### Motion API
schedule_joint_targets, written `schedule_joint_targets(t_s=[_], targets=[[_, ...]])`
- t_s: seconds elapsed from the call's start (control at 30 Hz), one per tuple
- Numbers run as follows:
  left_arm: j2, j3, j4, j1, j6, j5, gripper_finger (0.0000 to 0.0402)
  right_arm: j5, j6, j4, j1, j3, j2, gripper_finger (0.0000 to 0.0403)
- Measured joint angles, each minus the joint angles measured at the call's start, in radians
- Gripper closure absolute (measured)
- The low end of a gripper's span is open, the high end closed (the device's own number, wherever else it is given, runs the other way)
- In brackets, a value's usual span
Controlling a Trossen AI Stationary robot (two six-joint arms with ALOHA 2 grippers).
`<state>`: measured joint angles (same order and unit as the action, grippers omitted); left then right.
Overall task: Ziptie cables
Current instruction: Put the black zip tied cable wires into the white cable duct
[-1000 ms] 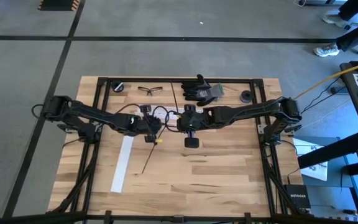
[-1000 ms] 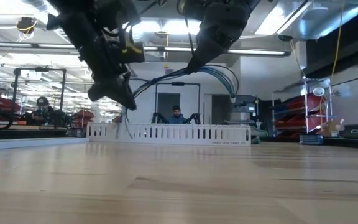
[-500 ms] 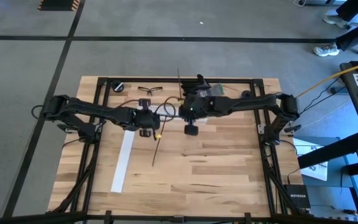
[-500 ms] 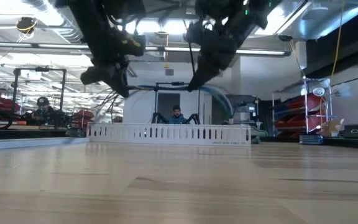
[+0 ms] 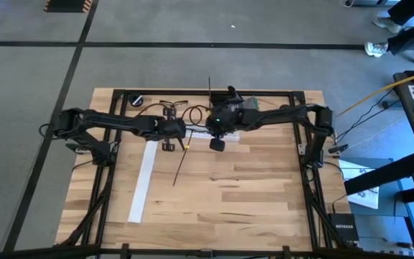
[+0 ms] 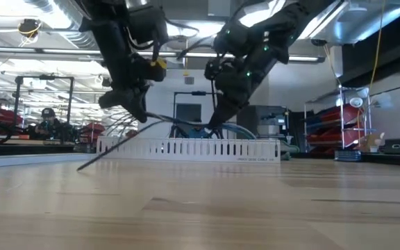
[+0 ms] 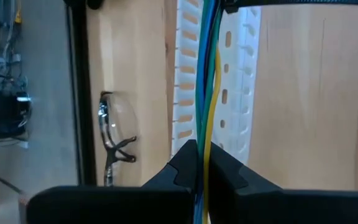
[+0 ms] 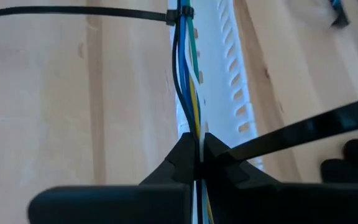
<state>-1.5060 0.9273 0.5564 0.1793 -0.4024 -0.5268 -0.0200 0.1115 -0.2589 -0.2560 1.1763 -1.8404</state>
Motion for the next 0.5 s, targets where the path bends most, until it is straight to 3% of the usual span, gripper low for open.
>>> schedule_joint_targets(t_s=[0.37, 0.5], targets=[[-0.016, -0.054, -0.112, 0.059, -0.085, 0.034, 0.0401, 0.047, -0.002, 0.035, -0.002, 0.002, -0.059, 0.0402], [-0.016, -0.053, -0.127, 0.074, -0.121, 0.096, 0.0401, 0.104, 0.047, 0.029, 0.0, -0.002, -0.063, 0.0402]])
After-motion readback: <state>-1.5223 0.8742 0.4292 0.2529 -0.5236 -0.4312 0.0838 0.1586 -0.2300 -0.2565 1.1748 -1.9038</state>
